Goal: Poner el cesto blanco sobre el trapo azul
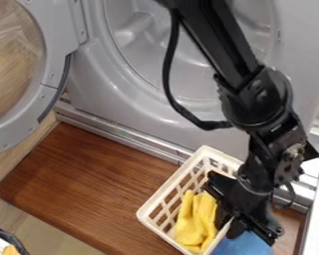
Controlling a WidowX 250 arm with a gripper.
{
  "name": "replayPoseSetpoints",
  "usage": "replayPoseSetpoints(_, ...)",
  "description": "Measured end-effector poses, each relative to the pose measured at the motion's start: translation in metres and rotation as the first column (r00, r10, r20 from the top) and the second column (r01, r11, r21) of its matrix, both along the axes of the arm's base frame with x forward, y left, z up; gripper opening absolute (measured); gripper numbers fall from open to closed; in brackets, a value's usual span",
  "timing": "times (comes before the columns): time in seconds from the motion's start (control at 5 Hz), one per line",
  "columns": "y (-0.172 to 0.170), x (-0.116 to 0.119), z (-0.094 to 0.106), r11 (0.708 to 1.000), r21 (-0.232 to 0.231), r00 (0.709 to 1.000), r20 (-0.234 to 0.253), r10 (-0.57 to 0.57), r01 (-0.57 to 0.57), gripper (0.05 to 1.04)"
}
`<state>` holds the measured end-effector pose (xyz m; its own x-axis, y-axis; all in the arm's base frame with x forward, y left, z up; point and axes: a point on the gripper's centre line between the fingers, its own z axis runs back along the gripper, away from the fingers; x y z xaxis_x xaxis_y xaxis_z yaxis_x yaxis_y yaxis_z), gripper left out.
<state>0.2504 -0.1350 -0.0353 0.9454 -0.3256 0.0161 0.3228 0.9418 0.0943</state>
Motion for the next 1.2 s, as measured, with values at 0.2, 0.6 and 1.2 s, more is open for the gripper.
replayPoseSetpoints(0.2,-0.001,-0.001,0.000,1.000,0.007,1.000,0.003,-0.002,0.002,0.590)
replayPoseSetpoints(0.6,-0.002,0.002,0.009,1.000,-0.001,0.999,0.028,-0.027,0.027,1.011)
replayPoseSetpoints(1.2,-0.013,-0.011,0.060,0.994,-0.048,0.987,0.137,-0.088,0.095,1.000)
